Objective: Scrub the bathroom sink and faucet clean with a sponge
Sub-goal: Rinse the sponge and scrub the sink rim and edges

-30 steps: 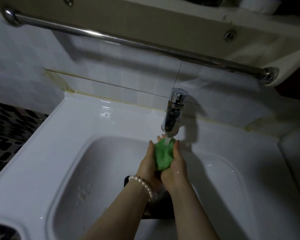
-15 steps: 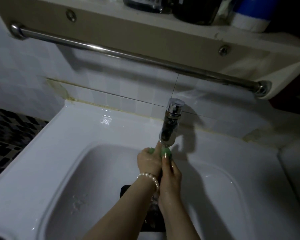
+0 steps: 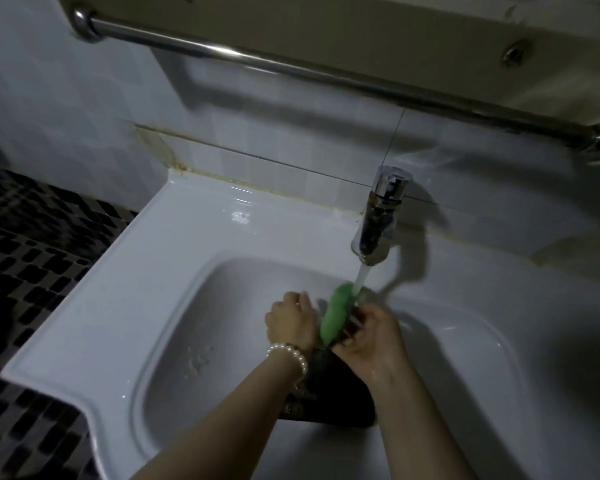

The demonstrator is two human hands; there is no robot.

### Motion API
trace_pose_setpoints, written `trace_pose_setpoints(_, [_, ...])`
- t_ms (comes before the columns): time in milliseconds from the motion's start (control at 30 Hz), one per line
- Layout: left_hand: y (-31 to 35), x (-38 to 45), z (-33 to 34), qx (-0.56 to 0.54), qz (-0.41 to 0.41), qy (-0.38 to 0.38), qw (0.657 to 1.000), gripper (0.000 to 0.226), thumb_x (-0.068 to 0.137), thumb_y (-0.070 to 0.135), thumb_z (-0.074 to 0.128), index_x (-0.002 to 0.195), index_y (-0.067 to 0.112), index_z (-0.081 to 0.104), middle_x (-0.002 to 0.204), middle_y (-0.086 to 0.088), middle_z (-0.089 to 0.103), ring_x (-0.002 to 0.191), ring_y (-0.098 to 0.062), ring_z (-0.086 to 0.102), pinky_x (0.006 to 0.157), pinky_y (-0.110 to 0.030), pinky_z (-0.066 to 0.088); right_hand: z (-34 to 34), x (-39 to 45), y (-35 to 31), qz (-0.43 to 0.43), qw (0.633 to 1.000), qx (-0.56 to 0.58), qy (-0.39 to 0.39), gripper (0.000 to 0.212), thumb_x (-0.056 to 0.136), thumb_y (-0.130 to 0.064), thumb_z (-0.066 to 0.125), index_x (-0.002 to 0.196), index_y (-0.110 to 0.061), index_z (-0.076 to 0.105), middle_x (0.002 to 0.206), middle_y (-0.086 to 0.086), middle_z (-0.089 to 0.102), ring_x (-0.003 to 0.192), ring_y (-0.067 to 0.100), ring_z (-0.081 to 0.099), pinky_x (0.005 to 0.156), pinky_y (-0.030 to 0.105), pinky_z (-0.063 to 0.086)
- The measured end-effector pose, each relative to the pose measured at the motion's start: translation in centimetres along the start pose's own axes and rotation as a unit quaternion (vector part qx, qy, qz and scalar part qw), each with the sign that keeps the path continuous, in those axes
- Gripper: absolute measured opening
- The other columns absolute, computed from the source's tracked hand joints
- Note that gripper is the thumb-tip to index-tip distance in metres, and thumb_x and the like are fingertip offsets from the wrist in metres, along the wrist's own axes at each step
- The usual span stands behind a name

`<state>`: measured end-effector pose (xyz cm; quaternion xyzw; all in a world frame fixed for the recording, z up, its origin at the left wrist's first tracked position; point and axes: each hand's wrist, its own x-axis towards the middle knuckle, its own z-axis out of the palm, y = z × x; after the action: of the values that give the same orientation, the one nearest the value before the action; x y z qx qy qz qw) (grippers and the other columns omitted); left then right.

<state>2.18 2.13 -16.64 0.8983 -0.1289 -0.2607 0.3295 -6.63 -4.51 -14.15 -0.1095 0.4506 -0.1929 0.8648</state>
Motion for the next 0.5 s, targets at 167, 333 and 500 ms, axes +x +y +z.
trace_pose_setpoints(167, [-2.0, -0.5, 0.5, 0.131, 0.115, -0.015, 0.985, 0.036, 0.087, 0.026, 0.05, 0.123, 0.022, 0.051, 0.118, -0.008, 0.051, 0.109, -0.028, 0.049, 0.086, -0.034, 0.045, 0.5, 0.4, 0.1, -0.009, 1.0, -0.004, 0.019, 0.034, 0.092, -0.03, 0.04, 0.088, -0.004, 0.061, 0.095, 0.019, 0.061, 0.085, 0.032, 0.058, 0.065, 0.038, 0.049])
trace_pose_setpoints(333, [-0.9, -0.8, 0.3, 0.146, 0.294, 0.041, 0.944, 0.043, 0.079, 0.012, 0.051, 0.121, 0.019, 0.058, 0.122, -0.013, 0.051, 0.103, -0.031, 0.05, 0.081, -0.035, 0.043, 1.7, 1.0, -0.8, -0.015, 1.0, 0.011, -0.002, 0.066, 0.082, -0.069, 0.043, 0.098, -0.008, 0.063, 0.096, 0.017, 0.065, 0.079, 0.03, 0.063, 0.059, 0.033, 0.052])
trace_pose_setpoints(500, [-1.3, -0.1, -0.3, 0.13, 0.293, 0.023, 0.947, 0.043, 0.077, 0.015, 0.048, 0.12, 0.015, 0.055, 0.119, -0.011, 0.053, 0.101, -0.03, 0.053, 0.08, -0.037, 0.047, 1.2, 0.4, -2.0, -0.044, 0.999, 0.002, 0.014, 0.042, 0.086, -0.048, 0.054, 0.092, -0.008, 0.068, 0.096, 0.017, 0.067, 0.088, 0.031, 0.063, 0.061, 0.035, 0.057])
